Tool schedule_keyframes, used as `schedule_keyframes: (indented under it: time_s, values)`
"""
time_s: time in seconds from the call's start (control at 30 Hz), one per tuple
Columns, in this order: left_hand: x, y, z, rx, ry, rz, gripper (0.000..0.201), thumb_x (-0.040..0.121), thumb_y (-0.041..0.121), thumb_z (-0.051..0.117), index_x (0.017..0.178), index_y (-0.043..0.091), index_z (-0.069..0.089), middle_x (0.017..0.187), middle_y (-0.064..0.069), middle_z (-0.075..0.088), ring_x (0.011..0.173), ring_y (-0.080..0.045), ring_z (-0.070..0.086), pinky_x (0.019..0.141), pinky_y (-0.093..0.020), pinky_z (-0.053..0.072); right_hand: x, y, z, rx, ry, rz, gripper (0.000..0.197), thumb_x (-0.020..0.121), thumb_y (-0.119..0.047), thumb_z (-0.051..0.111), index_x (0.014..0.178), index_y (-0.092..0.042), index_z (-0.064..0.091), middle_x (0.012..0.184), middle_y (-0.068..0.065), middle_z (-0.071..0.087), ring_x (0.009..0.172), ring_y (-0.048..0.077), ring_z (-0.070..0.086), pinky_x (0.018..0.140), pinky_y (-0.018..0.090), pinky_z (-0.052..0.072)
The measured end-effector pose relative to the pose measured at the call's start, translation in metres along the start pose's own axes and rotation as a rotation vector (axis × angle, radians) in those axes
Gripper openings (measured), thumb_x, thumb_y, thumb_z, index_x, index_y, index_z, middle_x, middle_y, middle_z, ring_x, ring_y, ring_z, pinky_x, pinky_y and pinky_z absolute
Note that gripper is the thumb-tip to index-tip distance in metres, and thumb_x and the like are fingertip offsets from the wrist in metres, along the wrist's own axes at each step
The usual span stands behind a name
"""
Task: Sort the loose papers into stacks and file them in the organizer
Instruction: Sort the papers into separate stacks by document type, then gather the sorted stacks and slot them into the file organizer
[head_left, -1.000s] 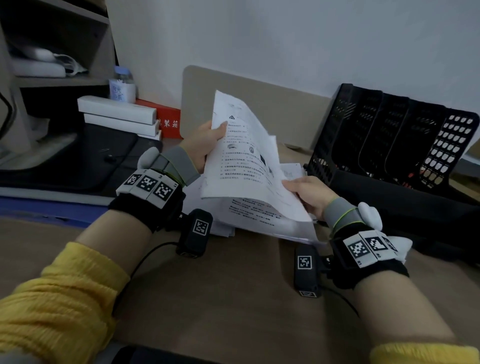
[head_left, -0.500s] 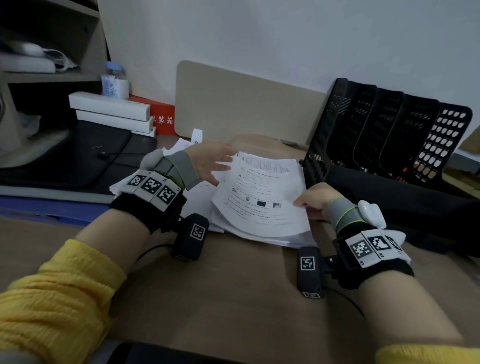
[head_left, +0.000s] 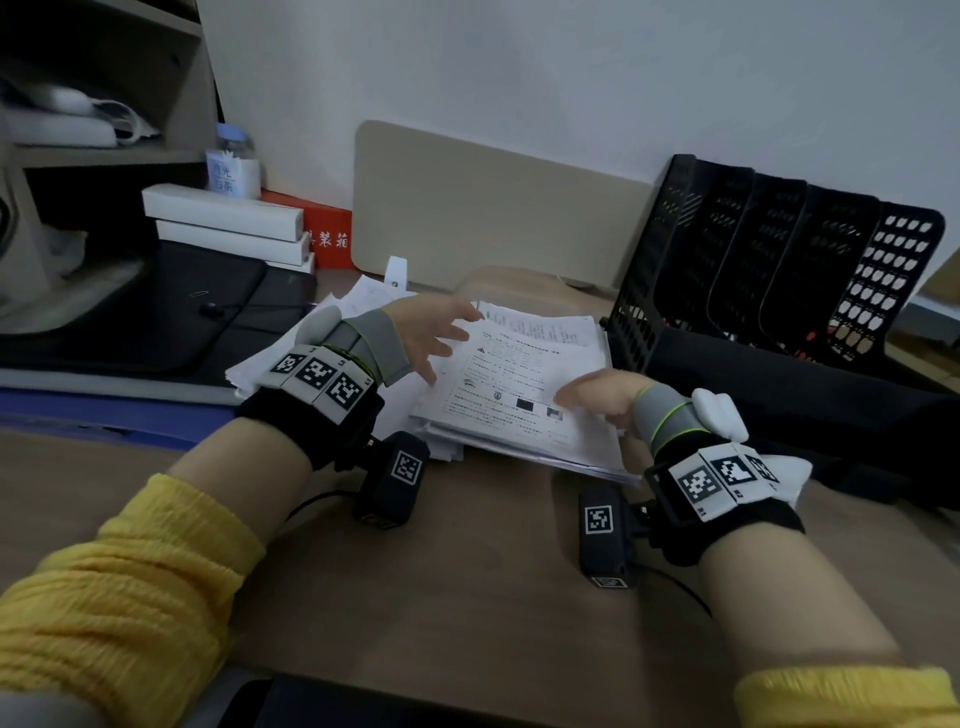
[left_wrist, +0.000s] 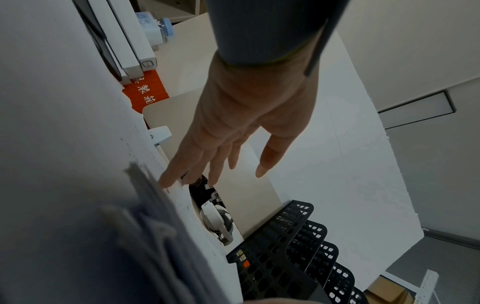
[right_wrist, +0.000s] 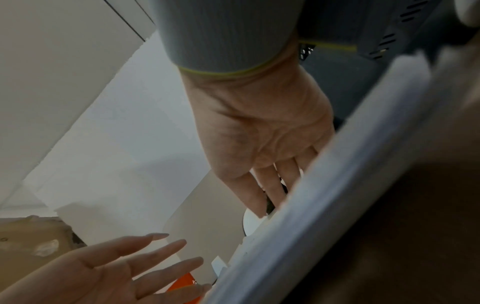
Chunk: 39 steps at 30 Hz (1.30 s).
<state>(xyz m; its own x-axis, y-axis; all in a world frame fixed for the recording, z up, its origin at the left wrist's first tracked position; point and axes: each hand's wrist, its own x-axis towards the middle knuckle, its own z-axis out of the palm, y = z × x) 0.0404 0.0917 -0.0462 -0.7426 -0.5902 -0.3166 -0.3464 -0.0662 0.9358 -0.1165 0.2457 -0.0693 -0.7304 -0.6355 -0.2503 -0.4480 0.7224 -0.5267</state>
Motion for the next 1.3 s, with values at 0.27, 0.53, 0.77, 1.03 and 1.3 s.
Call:
schedule_keyframes:
  time_s: [0.27, 0.53, 0.77, 1.03, 1.3]
  values:
    - [0.001, 0.003, 0.009, 0.079, 0.028, -0.046, 0.051, 0.100, 0.023, 0.048, 0.148, 0.018, 0.033, 0.159, -0.014, 0.019, 0.144, -0.042, 0.019, 0.105, -0.065, 0.028, 0.003, 0.005, -0.001, 0.037, -0.080, 0.044, 0.047, 0.079, -0.016, 0.073, 0.124, -0.013, 0.061, 0.142, 0.005, 0.048, 0.130, 0.024, 0.042, 0.093, 0.034, 0.047]
    - [0.002, -0.004, 0.006, -0.015, 0.009, -0.069, 0.058, 0.096, 0.027, 0.054, 0.148, 0.020, 0.031, 0.156, -0.017, 0.022, 0.142, -0.042, 0.023, 0.101, -0.068, 0.035, 0.006, 0.008, -0.006, -0.012, -0.117, 0.065, 0.047, 0.081, -0.010, 0.070, 0.126, -0.011, 0.060, 0.138, 0.006, 0.050, 0.127, 0.026, 0.044, 0.096, 0.038, 0.049]
    - [-0.001, -0.005, 0.007, -0.004, 0.020, -0.040, 0.047, 0.095, 0.029, 0.053, 0.141, 0.023, 0.044, 0.154, -0.006, 0.030, 0.143, -0.031, 0.025, 0.102, -0.067, 0.033, 0.000, 0.001, -0.011, -0.073, -0.097, 0.055, 0.035, 0.086, -0.022, 0.062, 0.120, -0.011, 0.064, 0.122, 0.002, 0.062, 0.116, 0.022, 0.053, 0.095, 0.038, 0.049]
    - [-0.020, 0.014, 0.006, 0.018, 0.006, 0.050, 0.025, 0.097, 0.027, 0.048, 0.120, 0.022, 0.055, 0.149, -0.001, 0.040, 0.136, -0.025, 0.033, 0.104, -0.056, 0.034, -0.032, -0.031, -0.038, 0.091, -0.134, -0.036, 0.019, 0.097, -0.030, 0.051, 0.094, -0.015, 0.063, 0.087, -0.003, 0.070, 0.086, 0.018, 0.070, 0.070, 0.026, 0.044]
    - [-0.032, 0.043, -0.010, 0.009, 0.091, 0.159, 0.039, 0.100, 0.027, 0.041, 0.139, 0.018, 0.046, 0.149, -0.001, 0.042, 0.141, -0.025, 0.031, 0.113, -0.061, 0.021, -0.039, -0.080, -0.067, 0.319, -0.061, -0.261, 0.011, 0.094, -0.022, 0.055, 0.089, -0.018, 0.063, 0.077, -0.004, 0.072, 0.068, 0.008, 0.069, 0.062, 0.022, 0.047]
